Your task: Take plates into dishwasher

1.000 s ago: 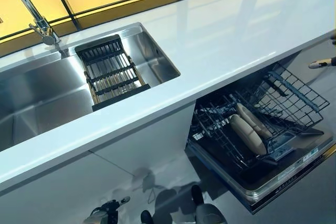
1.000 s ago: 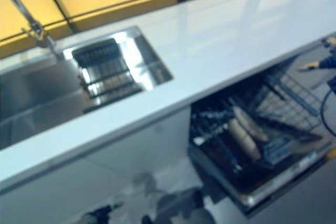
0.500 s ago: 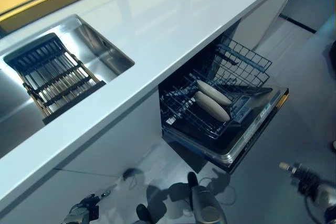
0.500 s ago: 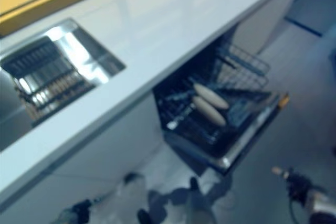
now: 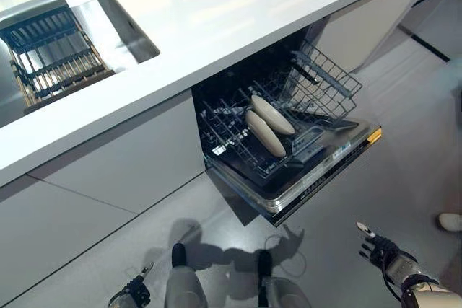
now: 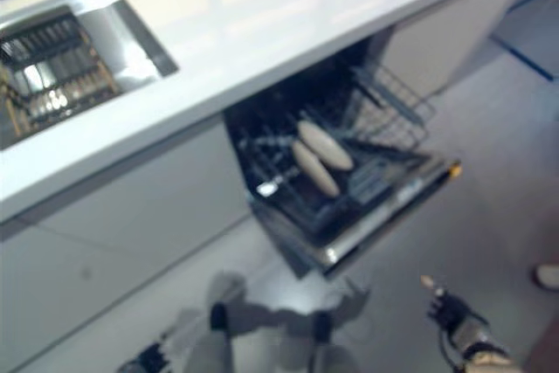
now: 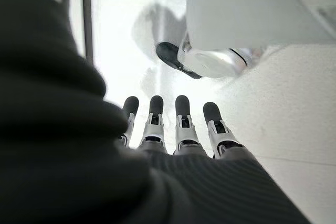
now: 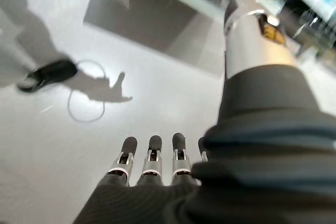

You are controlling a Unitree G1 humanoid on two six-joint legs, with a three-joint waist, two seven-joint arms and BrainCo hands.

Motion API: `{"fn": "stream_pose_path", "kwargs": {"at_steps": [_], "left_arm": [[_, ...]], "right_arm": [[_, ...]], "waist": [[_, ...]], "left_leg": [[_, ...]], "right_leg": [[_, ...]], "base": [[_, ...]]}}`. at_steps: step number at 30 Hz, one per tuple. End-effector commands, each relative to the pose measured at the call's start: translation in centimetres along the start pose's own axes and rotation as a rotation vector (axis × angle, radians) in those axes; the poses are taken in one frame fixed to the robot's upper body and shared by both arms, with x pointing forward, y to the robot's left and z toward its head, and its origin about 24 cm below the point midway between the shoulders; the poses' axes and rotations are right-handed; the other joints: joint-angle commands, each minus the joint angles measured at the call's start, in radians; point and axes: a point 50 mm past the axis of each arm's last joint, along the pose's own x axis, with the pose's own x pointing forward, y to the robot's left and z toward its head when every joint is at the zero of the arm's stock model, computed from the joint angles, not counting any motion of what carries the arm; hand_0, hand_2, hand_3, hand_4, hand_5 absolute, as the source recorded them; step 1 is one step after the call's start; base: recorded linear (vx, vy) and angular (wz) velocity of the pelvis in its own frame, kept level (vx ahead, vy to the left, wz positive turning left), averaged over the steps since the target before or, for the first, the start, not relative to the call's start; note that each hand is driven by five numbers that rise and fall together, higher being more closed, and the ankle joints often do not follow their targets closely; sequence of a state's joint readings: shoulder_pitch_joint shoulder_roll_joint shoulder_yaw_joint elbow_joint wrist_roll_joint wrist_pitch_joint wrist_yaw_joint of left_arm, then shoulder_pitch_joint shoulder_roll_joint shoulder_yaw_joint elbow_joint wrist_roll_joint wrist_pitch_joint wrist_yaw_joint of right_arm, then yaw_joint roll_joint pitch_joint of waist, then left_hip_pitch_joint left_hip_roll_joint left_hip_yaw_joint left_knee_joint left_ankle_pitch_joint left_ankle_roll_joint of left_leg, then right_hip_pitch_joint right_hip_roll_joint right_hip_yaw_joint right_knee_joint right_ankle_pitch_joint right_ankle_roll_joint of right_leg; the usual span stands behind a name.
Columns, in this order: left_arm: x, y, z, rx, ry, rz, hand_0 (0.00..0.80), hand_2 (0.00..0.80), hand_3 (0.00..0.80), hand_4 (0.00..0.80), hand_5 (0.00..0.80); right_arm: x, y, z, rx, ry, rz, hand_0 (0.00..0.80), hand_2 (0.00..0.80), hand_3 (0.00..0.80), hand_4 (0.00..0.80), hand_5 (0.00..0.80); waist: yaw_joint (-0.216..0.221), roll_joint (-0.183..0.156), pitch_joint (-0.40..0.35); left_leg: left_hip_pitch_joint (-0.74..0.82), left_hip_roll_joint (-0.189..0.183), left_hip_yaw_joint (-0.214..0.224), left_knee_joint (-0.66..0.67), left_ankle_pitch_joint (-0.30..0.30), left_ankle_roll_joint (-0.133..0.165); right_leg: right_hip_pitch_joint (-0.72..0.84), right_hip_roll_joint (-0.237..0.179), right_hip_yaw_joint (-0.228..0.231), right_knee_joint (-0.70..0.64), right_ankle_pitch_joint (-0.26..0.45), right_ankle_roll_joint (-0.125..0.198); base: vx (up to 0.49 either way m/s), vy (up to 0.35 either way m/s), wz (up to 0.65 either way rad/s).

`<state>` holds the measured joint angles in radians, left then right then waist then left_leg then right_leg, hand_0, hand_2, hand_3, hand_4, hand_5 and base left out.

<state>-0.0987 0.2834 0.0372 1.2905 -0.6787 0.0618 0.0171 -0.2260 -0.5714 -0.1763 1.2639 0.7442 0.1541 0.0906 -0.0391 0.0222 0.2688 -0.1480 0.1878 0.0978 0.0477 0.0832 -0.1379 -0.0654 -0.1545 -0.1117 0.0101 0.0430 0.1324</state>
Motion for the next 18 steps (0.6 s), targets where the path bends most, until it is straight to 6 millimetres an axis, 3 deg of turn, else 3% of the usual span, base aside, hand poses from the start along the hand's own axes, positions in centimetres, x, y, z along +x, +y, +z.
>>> {"fn": "stream_pose_path", "kwargs": {"at_steps": [1, 5, 9, 18], "left_arm": [[0.0, 0.4, 2.9, 0.067, -0.089, -0.012, 0.000, 0.000, 0.000, 0.000, 0.000], [-0.1, 0.9, 2.8, 0.075, -0.080, -0.008, 0.000, 0.000, 0.000, 0.000, 0.000], [-0.1, 1.1, 2.4, 0.052, -0.064, -0.028, 0.000, 0.000, 0.000, 0.000, 0.000], [0.0, 0.4, 1.1, 0.024, -0.052, -0.073, 0.000, 0.000, 0.000, 0.000, 0.000]], "right_arm": [[0.0, 1.1, 2.6, 0.142, -0.100, -0.001, 0.000, 0.000, 0.000, 0.000, 0.000], [-0.1, 0.8, 3.8, 0.190, -0.131, -0.023, 0.000, 0.000, 0.000, 0.000, 0.000], [-0.3, 1.8, 5.9, 0.291, -0.171, 0.002, 0.000, 0.000, 0.000, 0.000, 0.000], [-0.6, 6.1, 8.6, 0.597, -0.255, 0.251, 0.000, 0.000, 0.000, 0.000, 0.000]], "waist": [[0.015, 0.005, 0.031], [0.019, 0.033, 0.043], [0.022, 0.075, 0.083], [0.048, 0.156, 0.137]], "left_leg": [[0.032, -0.045, -0.054, 0.047, -0.053, 0.060], [0.031, -0.063, -0.057, 0.028, -0.048, 0.057], [-0.022, -0.088, -0.073, 0.094, -0.060, 0.058], [-0.106, -0.147, -0.082, 0.208, -0.084, 0.080]], "right_leg": [[-0.060, -0.033, 0.011, 0.131, -0.032, -0.044], [-0.065, -0.054, -0.006, 0.126, -0.030, -0.036], [-0.116, -0.076, -0.003, 0.194, -0.055, -0.050], [-0.216, -0.130, -0.008, 0.371, -0.124, -0.070]], "base": [[-0.122, 0.051, 0.18], [-0.114, 0.045, 0.08], [-0.129, 0.078, 0.02], [-0.102, 0.060, 0.12]]}}
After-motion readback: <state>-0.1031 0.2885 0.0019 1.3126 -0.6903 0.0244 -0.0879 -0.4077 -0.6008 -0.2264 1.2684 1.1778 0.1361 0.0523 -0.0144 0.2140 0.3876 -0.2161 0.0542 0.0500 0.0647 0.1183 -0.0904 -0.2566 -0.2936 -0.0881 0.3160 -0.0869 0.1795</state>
